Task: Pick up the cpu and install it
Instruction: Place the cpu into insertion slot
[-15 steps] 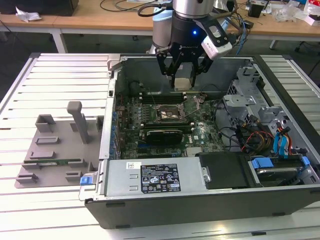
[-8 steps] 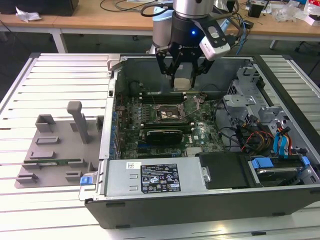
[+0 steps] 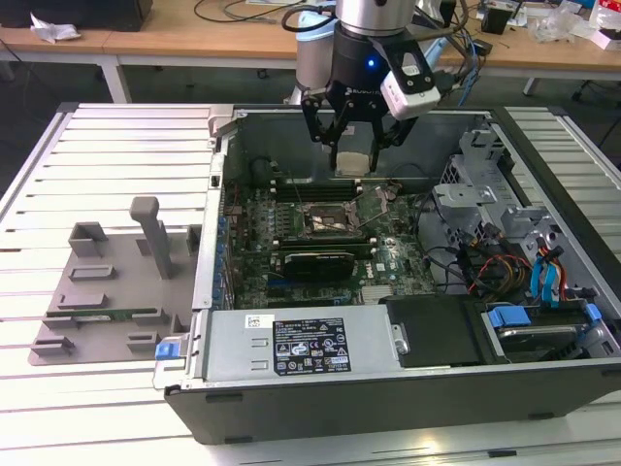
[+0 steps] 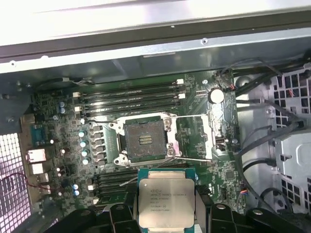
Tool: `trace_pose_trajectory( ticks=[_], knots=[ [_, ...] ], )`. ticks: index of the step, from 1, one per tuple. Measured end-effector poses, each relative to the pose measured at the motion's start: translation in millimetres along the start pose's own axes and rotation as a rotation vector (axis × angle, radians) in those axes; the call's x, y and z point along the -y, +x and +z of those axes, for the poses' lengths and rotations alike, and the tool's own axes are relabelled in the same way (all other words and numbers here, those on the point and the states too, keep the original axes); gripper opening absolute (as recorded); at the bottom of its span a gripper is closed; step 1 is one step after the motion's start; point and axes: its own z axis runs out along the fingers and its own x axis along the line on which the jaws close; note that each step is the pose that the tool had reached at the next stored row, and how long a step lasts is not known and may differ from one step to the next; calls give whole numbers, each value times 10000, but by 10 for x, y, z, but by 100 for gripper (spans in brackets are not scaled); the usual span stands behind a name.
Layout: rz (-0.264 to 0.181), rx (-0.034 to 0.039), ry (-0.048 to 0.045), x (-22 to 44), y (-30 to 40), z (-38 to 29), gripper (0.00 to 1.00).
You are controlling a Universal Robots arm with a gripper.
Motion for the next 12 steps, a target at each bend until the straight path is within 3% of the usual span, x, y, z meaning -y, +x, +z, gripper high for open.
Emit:
trace_pose_trajectory(
  ticks=[12],
  knots=[
    [2028, -75, 64, 0, 0, 7, 55]
  ],
)
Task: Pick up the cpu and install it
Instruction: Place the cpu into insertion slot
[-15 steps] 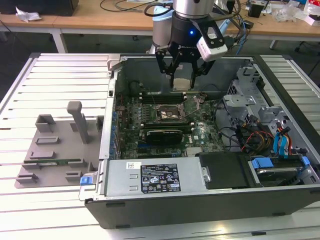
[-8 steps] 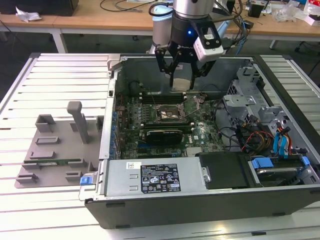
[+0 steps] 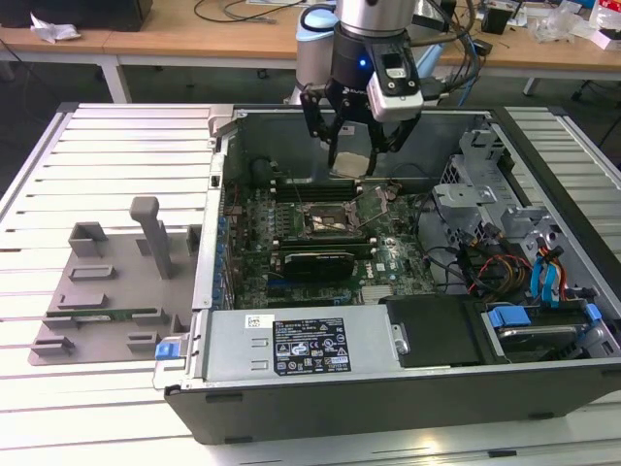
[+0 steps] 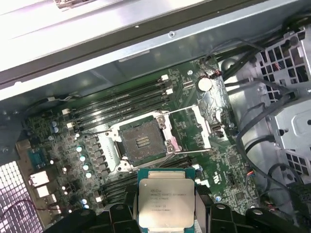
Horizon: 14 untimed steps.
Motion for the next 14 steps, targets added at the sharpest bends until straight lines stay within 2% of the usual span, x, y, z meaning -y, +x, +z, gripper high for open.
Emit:
trace_pose_trajectory(
  ticks=[5, 7, 14],
  knots=[
    [952, -37, 23, 0, 0, 4, 55],
    [1086, -43, 26, 0, 0, 5, 55],
    [2040, -77, 56, 0, 0, 12, 55]
  ],
)
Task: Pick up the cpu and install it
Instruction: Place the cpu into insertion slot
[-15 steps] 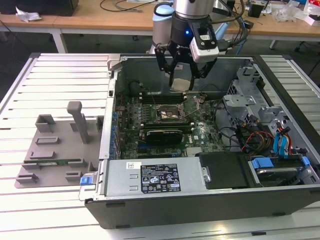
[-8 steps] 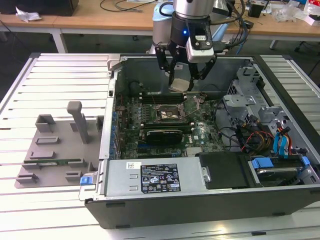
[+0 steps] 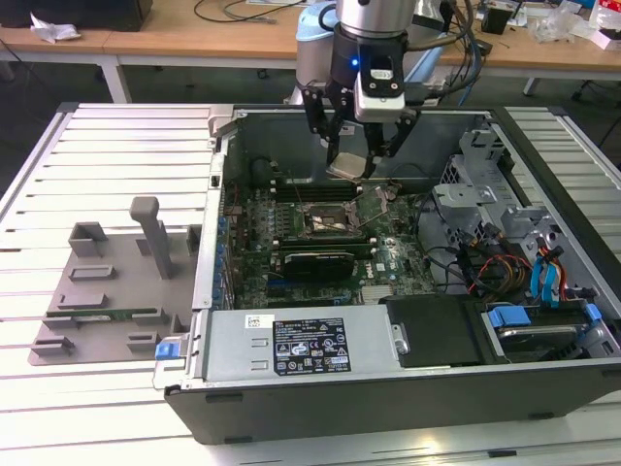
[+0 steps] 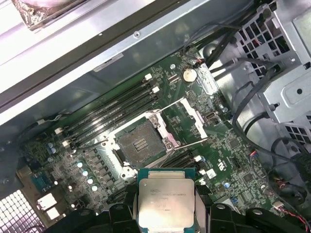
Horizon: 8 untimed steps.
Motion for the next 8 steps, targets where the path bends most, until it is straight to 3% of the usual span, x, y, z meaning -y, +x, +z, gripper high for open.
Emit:
trace_pose_trajectory(
  ticks=[8],
  knots=[
    [654, -27, 15, 0, 0, 10, 55]
  ],
)
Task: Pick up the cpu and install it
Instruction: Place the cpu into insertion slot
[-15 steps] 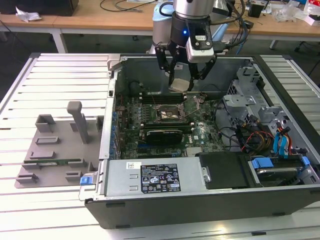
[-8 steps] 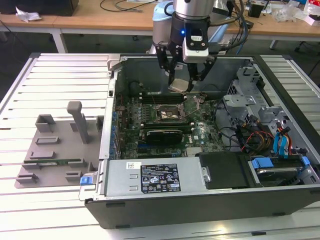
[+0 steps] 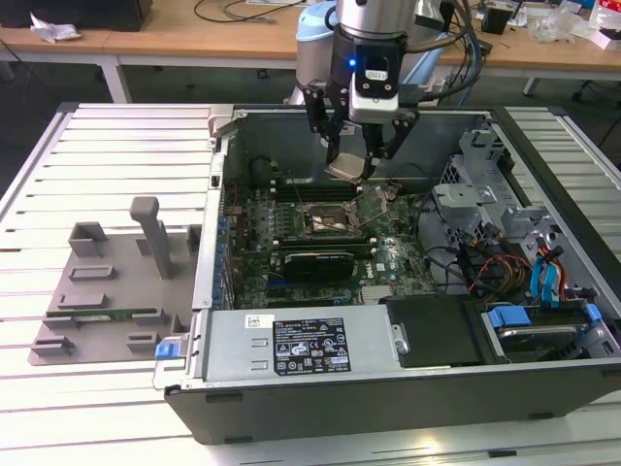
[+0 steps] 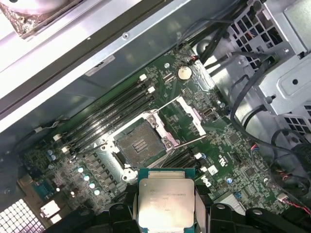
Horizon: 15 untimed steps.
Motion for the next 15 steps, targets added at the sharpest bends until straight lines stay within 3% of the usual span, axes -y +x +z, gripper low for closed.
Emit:
trace_pose_trajectory(
  ticks=[15],
  knots=[
    [1027, -39, 27, 0, 0, 12, 55]
  ],
)
